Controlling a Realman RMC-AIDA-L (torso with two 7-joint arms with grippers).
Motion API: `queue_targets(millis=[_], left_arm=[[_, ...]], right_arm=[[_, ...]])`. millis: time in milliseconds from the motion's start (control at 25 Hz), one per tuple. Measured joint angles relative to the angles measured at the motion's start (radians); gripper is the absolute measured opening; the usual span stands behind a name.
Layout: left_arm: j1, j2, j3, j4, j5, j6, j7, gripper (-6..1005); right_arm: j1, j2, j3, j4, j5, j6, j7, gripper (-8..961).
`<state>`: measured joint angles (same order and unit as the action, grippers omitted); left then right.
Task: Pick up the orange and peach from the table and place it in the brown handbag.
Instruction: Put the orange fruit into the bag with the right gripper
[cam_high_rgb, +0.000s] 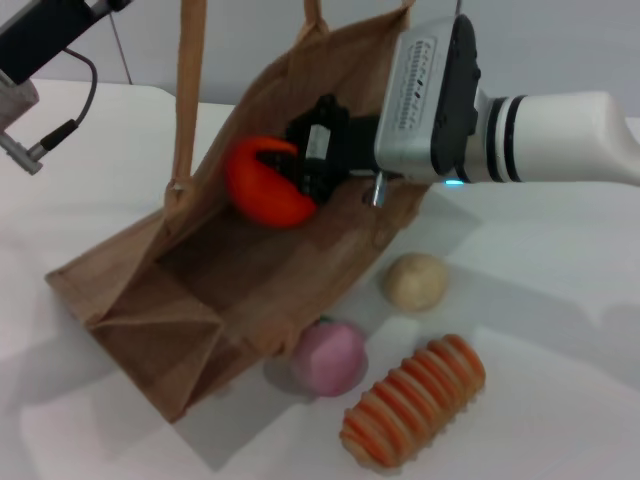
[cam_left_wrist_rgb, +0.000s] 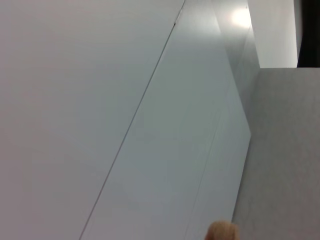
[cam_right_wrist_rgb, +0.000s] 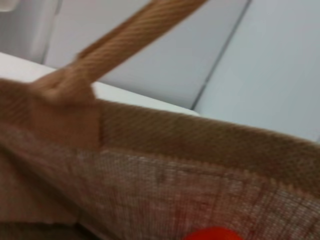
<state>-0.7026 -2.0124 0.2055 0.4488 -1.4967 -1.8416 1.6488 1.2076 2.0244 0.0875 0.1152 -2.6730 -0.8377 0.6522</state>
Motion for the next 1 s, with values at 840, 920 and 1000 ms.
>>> queue_targets(millis=[840,920,1000], left_arm=[[0.098,-0.01,-0.049,-0.01,-0.086,0.01,0.029,120],[0.112,-0.013,-0.076,-0.012,-0.086,0.011,0.039,119],[0.127,-0.015,-0.101,-0.022,-0.087,0.012,0.053,119]], right_arm=[[-0.166,-0.009,0.157,0.024,-0.003,-0.191,-0.225,623],[-0.187,-0.01,0.157,0.003,-0.001,-0.26,-0.225,682],[-0.207,-0.011,0.157,-0.024,-0.001,-0.329,-0.216,711]])
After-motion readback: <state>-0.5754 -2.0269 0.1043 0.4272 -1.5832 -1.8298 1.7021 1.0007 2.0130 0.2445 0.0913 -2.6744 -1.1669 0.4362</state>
